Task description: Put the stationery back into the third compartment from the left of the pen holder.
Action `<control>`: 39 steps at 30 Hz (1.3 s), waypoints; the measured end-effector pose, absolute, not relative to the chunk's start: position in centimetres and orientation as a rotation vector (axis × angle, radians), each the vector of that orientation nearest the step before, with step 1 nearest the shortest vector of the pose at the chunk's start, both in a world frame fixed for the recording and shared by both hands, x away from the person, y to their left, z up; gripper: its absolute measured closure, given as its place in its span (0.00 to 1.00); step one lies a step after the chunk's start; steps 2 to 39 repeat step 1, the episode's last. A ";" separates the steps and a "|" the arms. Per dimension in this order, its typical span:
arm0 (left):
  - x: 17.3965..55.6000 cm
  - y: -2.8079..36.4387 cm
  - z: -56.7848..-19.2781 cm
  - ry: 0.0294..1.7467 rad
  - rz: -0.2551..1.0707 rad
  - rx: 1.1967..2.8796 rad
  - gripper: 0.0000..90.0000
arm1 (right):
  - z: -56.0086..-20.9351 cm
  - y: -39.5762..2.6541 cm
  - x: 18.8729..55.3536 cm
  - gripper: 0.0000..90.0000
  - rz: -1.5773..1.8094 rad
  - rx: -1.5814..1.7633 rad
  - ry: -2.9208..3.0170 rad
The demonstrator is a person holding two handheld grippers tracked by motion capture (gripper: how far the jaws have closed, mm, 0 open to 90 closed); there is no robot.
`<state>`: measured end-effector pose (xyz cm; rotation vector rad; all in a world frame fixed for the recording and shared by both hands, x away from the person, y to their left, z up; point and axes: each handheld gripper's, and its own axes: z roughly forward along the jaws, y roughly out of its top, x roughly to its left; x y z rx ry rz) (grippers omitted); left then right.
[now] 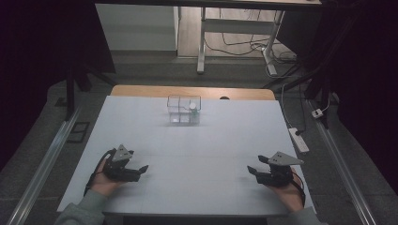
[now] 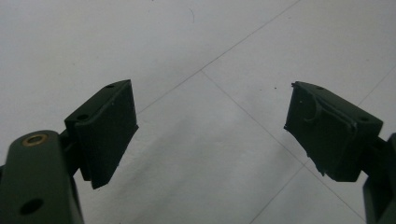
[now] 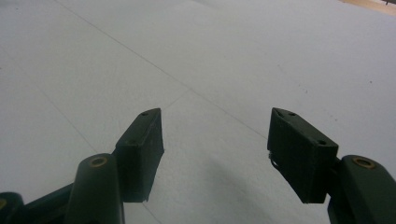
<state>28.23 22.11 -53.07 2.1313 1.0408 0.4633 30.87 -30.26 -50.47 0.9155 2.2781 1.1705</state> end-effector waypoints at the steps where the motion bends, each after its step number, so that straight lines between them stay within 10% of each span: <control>1: 28.2 22.1 -53.1 1.041 0.463 2.131 0.18 | -50.5 -30.3 30.9 0.40 1.171 0.914 2.280; 39: 28.2 22.1 -53.1 1.041 0.463 2.131 0.18 | -50.5 -30.3 30.9 0.40 1.171 0.914 2.280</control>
